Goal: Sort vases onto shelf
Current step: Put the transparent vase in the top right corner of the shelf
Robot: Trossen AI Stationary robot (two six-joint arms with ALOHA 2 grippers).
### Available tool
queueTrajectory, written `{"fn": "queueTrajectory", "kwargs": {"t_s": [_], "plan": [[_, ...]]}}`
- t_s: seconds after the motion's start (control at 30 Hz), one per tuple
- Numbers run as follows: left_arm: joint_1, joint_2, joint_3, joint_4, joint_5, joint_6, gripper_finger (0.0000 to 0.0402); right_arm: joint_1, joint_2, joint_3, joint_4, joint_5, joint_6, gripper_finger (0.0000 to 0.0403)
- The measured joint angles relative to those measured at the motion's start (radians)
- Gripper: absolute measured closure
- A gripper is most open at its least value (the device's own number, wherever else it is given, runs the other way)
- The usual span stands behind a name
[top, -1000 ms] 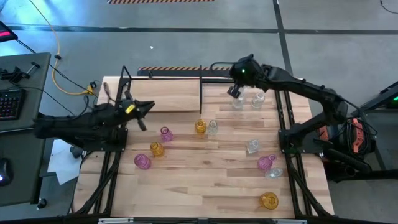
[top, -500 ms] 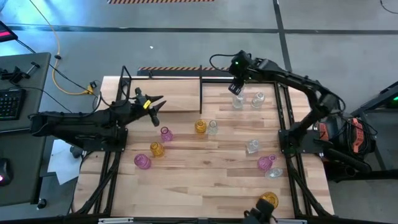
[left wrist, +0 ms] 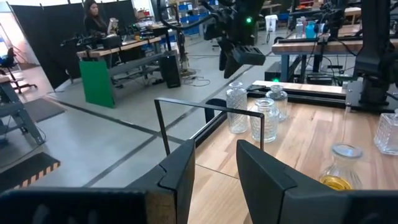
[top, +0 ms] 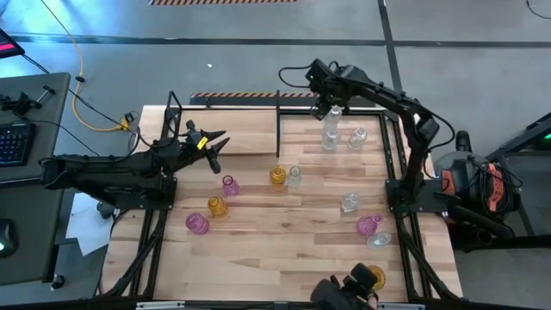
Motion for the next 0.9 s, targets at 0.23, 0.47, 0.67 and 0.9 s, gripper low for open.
{"fn": "queueTrajectory", "kwargs": {"t_s": [0.23,0.47,0.67,0.9], "plan": [[0.0,0.0,0.0,-0.001,0.0,-0.018,0.0291,-0.014,0.054,0.082,-0.18,0.002,0.053,0.0263],[0.0,0.0,0.0,-0.001,0.0,-0.018,0.0291,-0.013,0.052,0.075,-0.184,0.01,0.02,0.0263],[0.0,0.0,0.0,-0.002,0.002,-0.018,0.0291,-0.013,0.052,0.075,-0.167,0.01,-0.06,0.0264],[0.0,0.0,0.0,-0.005,0.005,-0.018,0.0291,-0.013,0.052,0.075,-0.127,0.008,-0.029,0.0264]]}}
